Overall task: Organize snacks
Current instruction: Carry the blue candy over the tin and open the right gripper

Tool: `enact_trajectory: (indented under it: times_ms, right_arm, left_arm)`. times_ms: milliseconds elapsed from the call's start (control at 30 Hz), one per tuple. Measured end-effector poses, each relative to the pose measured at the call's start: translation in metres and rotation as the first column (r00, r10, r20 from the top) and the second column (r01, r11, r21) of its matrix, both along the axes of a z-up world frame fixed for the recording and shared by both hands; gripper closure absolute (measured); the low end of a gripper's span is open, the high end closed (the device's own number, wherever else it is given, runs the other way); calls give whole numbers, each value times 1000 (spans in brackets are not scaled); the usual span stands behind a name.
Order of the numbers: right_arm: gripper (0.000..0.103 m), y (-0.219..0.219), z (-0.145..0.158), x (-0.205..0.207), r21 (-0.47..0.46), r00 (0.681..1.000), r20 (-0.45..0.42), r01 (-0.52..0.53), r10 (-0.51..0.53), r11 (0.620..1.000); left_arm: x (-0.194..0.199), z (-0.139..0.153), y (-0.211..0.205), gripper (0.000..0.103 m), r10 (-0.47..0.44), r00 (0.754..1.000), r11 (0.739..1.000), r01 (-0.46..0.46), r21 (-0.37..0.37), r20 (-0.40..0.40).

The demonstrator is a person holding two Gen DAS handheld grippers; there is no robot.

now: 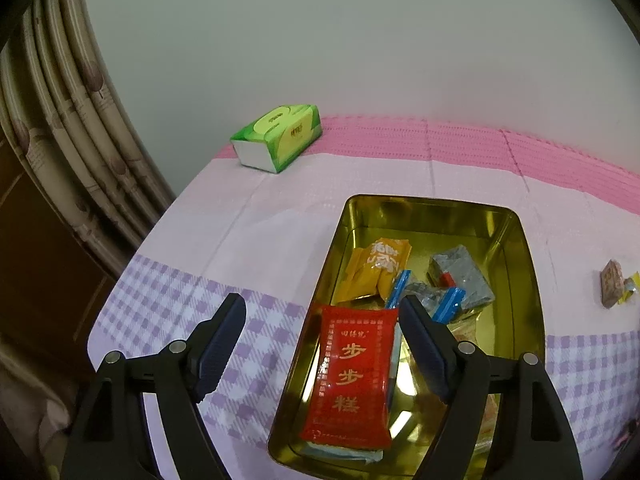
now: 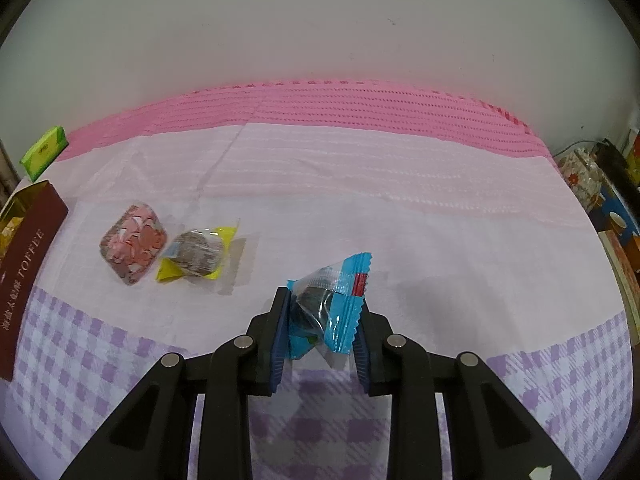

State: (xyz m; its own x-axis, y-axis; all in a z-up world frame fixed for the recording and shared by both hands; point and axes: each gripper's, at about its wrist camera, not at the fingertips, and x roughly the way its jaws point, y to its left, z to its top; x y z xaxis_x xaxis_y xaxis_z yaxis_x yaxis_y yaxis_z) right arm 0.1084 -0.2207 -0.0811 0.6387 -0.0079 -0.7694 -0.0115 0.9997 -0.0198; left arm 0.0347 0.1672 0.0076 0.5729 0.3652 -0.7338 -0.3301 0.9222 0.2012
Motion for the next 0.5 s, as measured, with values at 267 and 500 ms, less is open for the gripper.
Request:
enact_trajectory:
  times_ms: [267, 500]
  right_arm:
    - [77, 14, 14, -9, 31, 999, 7, -47, 47, 998]
    - [77, 46, 31, -12, 95, 990, 18, -139, 138, 986]
  left_arm:
    - [-1, -1, 10, 23, 20, 1000, 998, -21, -53, -10]
    - [-4, 8, 17, 23, 38, 999, 998, -37, -57, 15]
